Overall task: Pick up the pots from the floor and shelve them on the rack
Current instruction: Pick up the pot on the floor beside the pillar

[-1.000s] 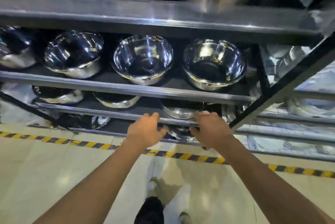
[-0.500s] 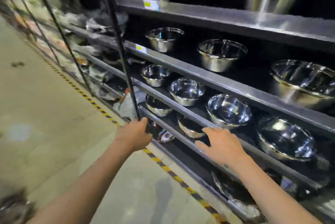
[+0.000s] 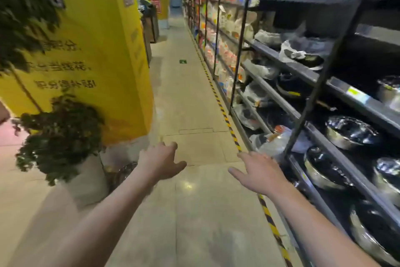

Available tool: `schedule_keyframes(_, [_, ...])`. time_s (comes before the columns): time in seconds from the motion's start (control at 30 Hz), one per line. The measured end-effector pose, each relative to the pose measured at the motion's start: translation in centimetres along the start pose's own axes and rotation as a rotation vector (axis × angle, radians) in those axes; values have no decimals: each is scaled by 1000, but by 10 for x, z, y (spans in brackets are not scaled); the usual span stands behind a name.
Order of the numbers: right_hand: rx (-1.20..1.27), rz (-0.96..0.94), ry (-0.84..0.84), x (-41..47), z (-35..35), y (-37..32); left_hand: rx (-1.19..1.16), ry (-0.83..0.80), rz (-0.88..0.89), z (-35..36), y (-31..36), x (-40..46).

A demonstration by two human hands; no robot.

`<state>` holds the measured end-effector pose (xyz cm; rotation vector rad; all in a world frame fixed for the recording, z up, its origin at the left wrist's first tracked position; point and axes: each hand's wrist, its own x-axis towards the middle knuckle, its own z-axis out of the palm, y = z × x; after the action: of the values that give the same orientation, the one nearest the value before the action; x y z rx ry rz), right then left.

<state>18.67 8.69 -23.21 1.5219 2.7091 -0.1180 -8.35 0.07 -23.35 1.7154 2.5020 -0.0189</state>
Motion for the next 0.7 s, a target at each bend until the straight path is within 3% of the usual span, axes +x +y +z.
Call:
schedule_keyframes(0.27, [-64,-255,-70,109,23,-133,-88,-55,-279,16,-142,6])
schedule_keyframes(0.7, [-9,-588,-93,330,61,-264,-50,-79,-488,28,-253,138])
